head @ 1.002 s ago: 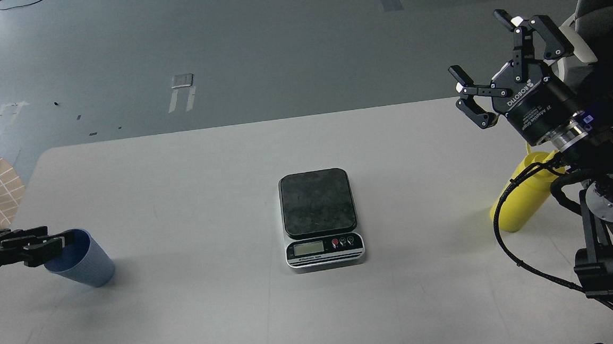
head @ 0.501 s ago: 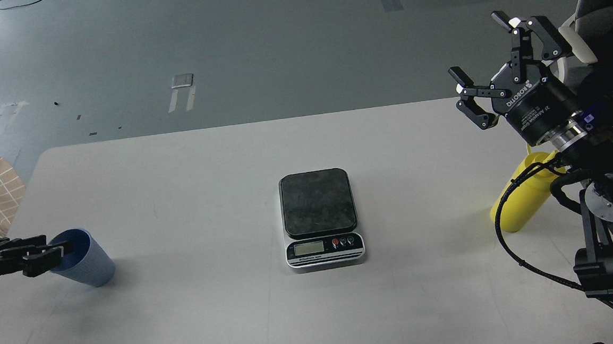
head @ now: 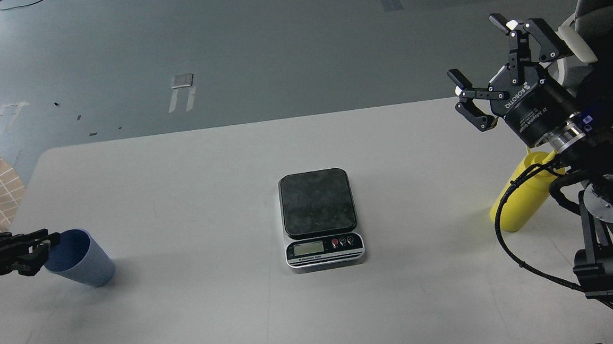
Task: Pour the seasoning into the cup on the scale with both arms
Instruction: 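Close the left gripper around the blue cup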
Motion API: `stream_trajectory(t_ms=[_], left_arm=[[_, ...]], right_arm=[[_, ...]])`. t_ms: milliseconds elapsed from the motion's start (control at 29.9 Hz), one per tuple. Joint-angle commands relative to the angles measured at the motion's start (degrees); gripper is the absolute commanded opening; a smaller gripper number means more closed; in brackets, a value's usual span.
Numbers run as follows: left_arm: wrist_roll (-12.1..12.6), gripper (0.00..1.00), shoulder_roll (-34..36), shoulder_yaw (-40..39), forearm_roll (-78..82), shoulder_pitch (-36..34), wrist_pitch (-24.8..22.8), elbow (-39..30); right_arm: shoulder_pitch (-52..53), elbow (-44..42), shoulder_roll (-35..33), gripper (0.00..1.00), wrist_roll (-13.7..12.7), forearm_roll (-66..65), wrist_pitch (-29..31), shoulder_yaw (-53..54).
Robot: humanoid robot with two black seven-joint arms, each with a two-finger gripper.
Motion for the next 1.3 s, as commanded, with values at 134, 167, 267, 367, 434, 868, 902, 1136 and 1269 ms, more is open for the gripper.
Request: stream_trajectory(t_ms=[134, 167, 267, 367, 434, 868, 902, 1136, 1269], left_arm=[[0.0, 0.27, -0.04, -0.07, 0.0, 0.0, 0.01, 0.0], [0.0, 0.27, -0.13, -0.07, 0.0, 0.0, 0.01, 0.0], [0.0, 0.29, -0.13, -0.07, 0.0, 0.0, 0.01, 0.0], [0.0, 0.29, -0.13, 0.02, -0.09, 0.09, 0.01, 0.0], [0.0, 0.28, -0.13, 0.02, 0.0, 0.18, 0.01, 0.0], [0.0, 0.08, -0.13, 0.02, 0.0, 0.79, 0.01, 0.0], [0.0, 0.08, -0.13, 0.02, 0.0, 0.79, 0.01, 0.0], [0.0, 0.0, -0.13, 0.1, 0.09, 0.88, 0.01, 0.0], [0.0, 0.0, -0.3, 0.1, 0.09, 0.97, 0.01, 0.0]], right_arm=[[0.04, -0.08, 0.0, 1.0, 0.0, -0.68, 0.0, 0.0], [0.04, -0.08, 0.0, 1.0, 0.0, -0.77, 0.0, 0.0], [0.04, -0.08, 0.0, 1.0, 0.0, -0.77, 0.0, 0.0], [0.04, -0.17, 0.0, 1.0, 0.0, -0.77, 0.0, 0.0], [0.04, -0.17, 0.0, 1.0, 0.09, -0.77, 0.0, 0.0], [0.04, -0.35, 0.0, 1.0, 0.0, -0.86, 0.0, 0.0], [0.04, -0.35, 0.0, 1.0, 0.0, -0.86, 0.0, 0.0], [0.04, -0.35, 0.0, 1.0, 0.0, -0.86, 0.0, 0.0], [-0.13, -0.26, 0.0, 1.0, 0.0, -0.86, 0.0, 0.0]])
